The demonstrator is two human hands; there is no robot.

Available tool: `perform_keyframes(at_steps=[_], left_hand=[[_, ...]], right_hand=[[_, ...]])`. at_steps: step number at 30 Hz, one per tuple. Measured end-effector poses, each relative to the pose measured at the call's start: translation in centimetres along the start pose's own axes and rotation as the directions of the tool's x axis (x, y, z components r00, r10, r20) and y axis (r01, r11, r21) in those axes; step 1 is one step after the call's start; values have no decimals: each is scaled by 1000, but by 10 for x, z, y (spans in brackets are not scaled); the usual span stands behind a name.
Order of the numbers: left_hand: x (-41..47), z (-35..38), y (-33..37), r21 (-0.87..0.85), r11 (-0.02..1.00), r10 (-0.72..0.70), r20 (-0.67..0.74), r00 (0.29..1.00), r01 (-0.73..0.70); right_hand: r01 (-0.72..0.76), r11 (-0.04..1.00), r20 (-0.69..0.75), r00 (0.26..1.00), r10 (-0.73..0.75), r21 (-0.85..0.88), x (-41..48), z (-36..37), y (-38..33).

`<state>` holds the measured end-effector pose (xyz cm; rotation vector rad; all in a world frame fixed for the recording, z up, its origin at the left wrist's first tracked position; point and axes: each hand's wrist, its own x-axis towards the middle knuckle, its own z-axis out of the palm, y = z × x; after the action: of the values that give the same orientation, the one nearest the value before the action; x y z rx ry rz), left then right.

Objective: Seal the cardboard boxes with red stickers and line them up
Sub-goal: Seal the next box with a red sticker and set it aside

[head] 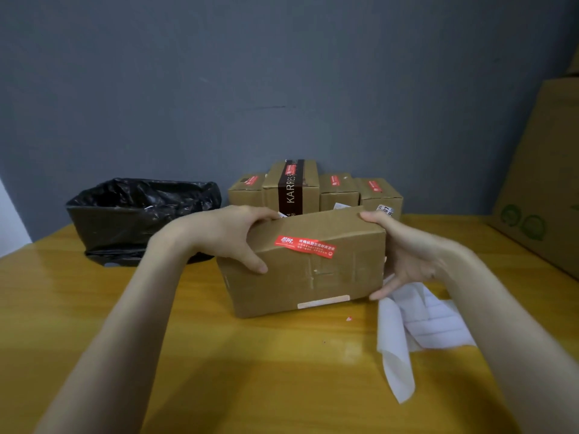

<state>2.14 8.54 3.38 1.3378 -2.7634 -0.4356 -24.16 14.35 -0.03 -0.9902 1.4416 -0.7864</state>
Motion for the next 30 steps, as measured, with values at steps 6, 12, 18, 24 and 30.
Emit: perform_keyframes(at_steps=[6,12,18,24,30], left_hand=[[0,-3,-7,-5,1000,-12,21,1000,12],[3,-4,-14,-54,998,-28,45,999,30],[8,-2,-20,-82,996,-40,63,997,45],[11,-3,-22,-51,998,-43,88,995,48],[14,-3,-24,-30,998,-44,107,993,48]], right_hand=[[-10,983,-54,999,1,-184,-1,3,1],[3,864,-224,965,-134,-504,4,11,-13],[387,543,-300,532,-792,-746,13,45,-31],[628,513,165,711,-683,-585,17,81,-45],[615,506,273,757,-594,-605,23,78,-47]])
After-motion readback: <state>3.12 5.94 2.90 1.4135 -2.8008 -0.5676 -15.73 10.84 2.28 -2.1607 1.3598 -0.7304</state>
